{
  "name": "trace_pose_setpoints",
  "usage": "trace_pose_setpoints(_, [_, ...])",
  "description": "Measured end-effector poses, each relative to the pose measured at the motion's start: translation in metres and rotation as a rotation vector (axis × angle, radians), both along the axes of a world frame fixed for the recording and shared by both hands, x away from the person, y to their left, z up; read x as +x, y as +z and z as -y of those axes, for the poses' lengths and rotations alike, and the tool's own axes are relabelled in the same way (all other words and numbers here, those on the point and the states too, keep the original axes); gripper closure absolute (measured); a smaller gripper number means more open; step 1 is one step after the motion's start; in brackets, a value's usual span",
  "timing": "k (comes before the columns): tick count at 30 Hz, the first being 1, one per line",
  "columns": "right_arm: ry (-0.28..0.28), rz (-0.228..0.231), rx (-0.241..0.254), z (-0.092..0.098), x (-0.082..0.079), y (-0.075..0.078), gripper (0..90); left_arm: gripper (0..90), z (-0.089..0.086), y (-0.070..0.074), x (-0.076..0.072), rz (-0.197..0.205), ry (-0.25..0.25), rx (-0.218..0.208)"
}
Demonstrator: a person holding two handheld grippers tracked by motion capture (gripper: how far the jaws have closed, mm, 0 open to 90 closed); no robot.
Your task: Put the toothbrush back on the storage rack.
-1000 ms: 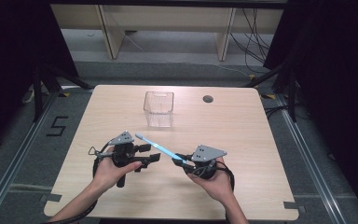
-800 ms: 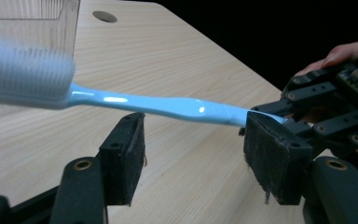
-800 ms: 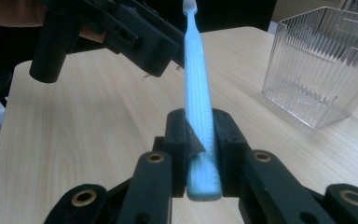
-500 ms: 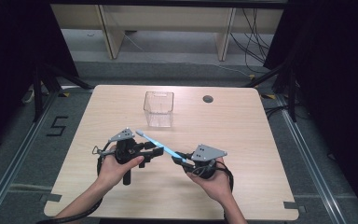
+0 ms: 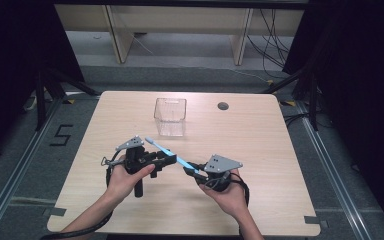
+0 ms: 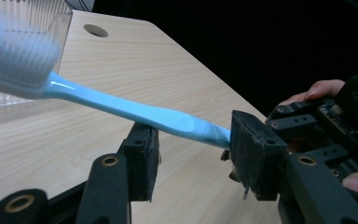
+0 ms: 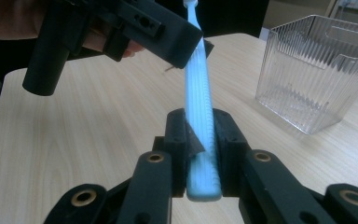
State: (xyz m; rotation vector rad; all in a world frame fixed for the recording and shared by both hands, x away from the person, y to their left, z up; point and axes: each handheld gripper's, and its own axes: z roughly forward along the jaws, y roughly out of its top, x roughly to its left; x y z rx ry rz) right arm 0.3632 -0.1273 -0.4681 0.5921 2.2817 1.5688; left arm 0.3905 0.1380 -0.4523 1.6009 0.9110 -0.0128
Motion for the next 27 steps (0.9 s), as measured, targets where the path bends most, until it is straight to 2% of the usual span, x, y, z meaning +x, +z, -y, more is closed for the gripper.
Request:
trace_pose_setpoints(2, [0.008,0.003,0.011,-0.001,0.001,-0.001,78.6,54.8,0.000,0.000,0.000,-0.007,0.003,-0.010])
trace_pose_setpoints(3, [0.005,0.003,0.004,-0.001,0.001,-0.002,78.6,55.5,0.001,0.000,0.000,-0.012,0.001,-0.027])
trace_pose_setpoints(5, [-0.010,0.004,0.000,-0.001,0.000,-0.002,78.6,56.0,0.001,0.001,0.001,-0.016,0.000,-0.032])
trace_pose_setpoints(6, [-0.004,-0.028,-0.008,-0.001,-0.002,-0.001,78.6,56.1,0.001,0.002,0.001,-0.011,0.001,-0.028])
trace_pose_setpoints(8, [-0.003,0.003,-0.009,-0.001,0.000,-0.001,78.6,56.6,0.002,0.003,0.001,-0.010,0.000,-0.037])
trace_pose_setpoints(12, [0.003,0.006,-0.009,-0.002,0.000,-0.001,78.6,59.6,0.002,0.004,0.001,-0.013,0.007,-0.047])
trace_pose_setpoints(13, [-0.005,0.008,-0.017,-0.002,-0.001,-0.001,78.5,60.9,0.002,0.004,0.001,-0.017,0.007,-0.064])
trace_pose_setpoints(14, [0.014,0.003,-0.007,-0.004,-0.001,-0.002,78.5,61.8,0.002,0.004,0.001,-0.019,0.007,-0.070])
trace_pose_setpoints(15, [-0.005,0.007,-0.020,-0.004,-0.002,-0.002,78.5,63.3,0.002,0.005,0.001,-0.018,0.005,-0.074])
trace_pose_setpoints(16, [-0.006,-0.003,-0.023,-0.004,-0.003,-0.002,78.5,64.7,0.002,0.005,0.001,-0.017,0.002,-0.077])
trace_pose_setpoints(17, [-0.001,0.009,-0.024,-0.005,-0.002,-0.003,78.5,66.2,0.002,0.005,0.001,-0.014,-0.003,-0.081])
trace_pose_setpoints(18, [-0.001,-0.005,-0.029,-0.006,-0.003,-0.003,78.4,67.8,0.002,0.006,0.000,-0.013,-0.005,-0.085])
trace_pose_setpoints(19, [-0.004,0.008,-0.026,-0.006,-0.002,-0.005,78.4,69.2,0.002,0.006,0.000,-0.010,-0.010,-0.090])
trace_pose_setpoints(20, [0.000,-0.003,-0.032,-0.007,-0.003,-0.005,78.4,70.6,0.002,0.007,-0.001,-0.008,-0.016,-0.096])
trace_pose_setpoints(21, [0.002,0.012,-0.043,-0.006,-0.002,-0.005,78.4,71.9,0.002,0.008,-0.001,-0.008,-0.023,-0.102])
trace_pose_setpoints(22, [0.005,-0.005,-0.034,-0.008,-0.003,-0.006,78.3,73.4,0.002,0.008,-0.002,-0.006,-0.032,-0.115])
trace_pose_setpoints(24, [0.003,-0.001,-0.037,-0.009,-0.002,-0.007,78.1,76.8,0.003,0.010,-0.002,-0.003,-0.037,-0.114])
trace_pose_setpoints(27, [0.004,-0.020,-0.058,-0.011,-0.002,-0.009,72.9,81.7,0.005,0.012,-0.006,0.016,-0.082,-0.119])
